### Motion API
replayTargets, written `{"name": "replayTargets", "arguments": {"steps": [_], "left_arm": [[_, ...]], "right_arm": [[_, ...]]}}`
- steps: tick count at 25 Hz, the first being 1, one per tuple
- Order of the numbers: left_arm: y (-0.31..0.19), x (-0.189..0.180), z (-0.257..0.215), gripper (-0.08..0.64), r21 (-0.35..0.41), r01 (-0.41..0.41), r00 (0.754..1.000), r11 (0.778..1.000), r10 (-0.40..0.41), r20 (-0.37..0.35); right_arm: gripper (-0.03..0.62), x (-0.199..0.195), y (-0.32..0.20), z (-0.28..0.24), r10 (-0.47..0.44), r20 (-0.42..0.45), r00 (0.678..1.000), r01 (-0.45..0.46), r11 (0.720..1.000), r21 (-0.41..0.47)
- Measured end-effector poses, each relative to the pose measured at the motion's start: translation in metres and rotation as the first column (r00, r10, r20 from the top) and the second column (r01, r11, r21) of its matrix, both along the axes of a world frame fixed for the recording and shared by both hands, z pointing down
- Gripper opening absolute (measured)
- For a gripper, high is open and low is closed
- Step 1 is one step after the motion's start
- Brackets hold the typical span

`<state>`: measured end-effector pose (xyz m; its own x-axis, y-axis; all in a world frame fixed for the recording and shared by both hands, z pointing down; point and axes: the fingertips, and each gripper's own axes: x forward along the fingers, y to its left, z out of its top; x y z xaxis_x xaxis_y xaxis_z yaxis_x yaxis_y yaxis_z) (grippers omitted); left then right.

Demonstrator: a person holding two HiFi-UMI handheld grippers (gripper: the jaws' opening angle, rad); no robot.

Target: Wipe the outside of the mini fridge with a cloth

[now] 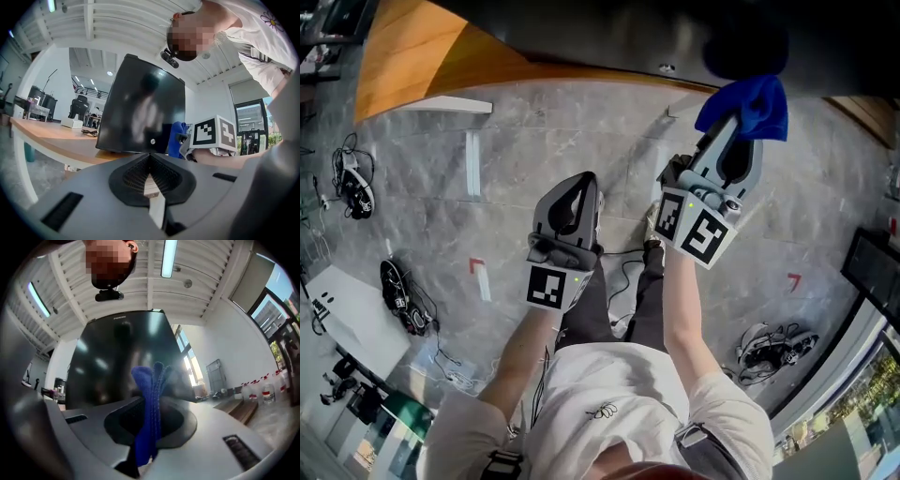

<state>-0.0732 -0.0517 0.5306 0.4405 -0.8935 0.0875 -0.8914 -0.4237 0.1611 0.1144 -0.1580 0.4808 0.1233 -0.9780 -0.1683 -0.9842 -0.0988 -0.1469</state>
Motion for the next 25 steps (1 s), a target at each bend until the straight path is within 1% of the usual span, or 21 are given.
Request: {"name": "replayTargets", "arguments": {"steps": [4, 8, 12, 15, 18, 21, 23, 25], "left_arm": [[-0.002, -0.026, 0.0, 0.005, 0.014, 0.047, 0.999, 0.999, -0.047, -0.012], [0.002, -0.062, 0.007, 0.005, 0.01, 0.097, 0.995, 0.995, -0.097, 0.001], [0.015, -0.1, 0.018, 0.005, -0.014, 0.146, 0.989, 0.989, -0.146, 0.016], [0.016, -0.12, 0.025, 0.005, -0.023, 0.172, 0.985, 0.985, -0.171, 0.021], [0.019, -0.136, 0.031, 0.005, -0.028, 0.193, 0.981, 0.981, -0.193, 0.029], [0.02, -0.148, 0.037, 0.005, -0.037, 0.211, 0.977, 0.977, -0.21, 0.034], [0.021, -0.153, 0.038, 0.005, -0.039, 0.215, 0.976, 0.976, -0.213, 0.034], [0.023, -0.156, 0.038, 0.005, -0.039, 0.213, 0.977, 0.976, -0.211, 0.039]], "right_arm": [[0.061, -0.062, -0.001, 0.003, -0.136, 0.009, 0.991, 0.136, 0.991, 0.003], [0.062, -0.117, -0.004, -0.001, -0.234, -0.012, 0.972, 0.235, 0.972, 0.029], [0.062, -0.186, 0.0, -0.001, -0.336, -0.046, 0.941, 0.338, 0.94, 0.045], [0.061, -0.234, -0.006, 0.007, -0.401, -0.079, 0.913, 0.405, 0.913, 0.044], [0.062, -0.271, -0.012, 0.023, -0.449, -0.144, 0.882, 0.455, 0.89, 0.012], [0.062, -0.299, -0.023, 0.034, -0.481, -0.217, 0.849, 0.489, 0.872, -0.022], [0.061, -0.31, -0.031, 0.039, -0.489, -0.271, 0.829, 0.498, 0.866, -0.042], [0.062, -0.314, -0.039, 0.041, -0.484, -0.289, 0.826, 0.492, 0.869, -0.049]]}}
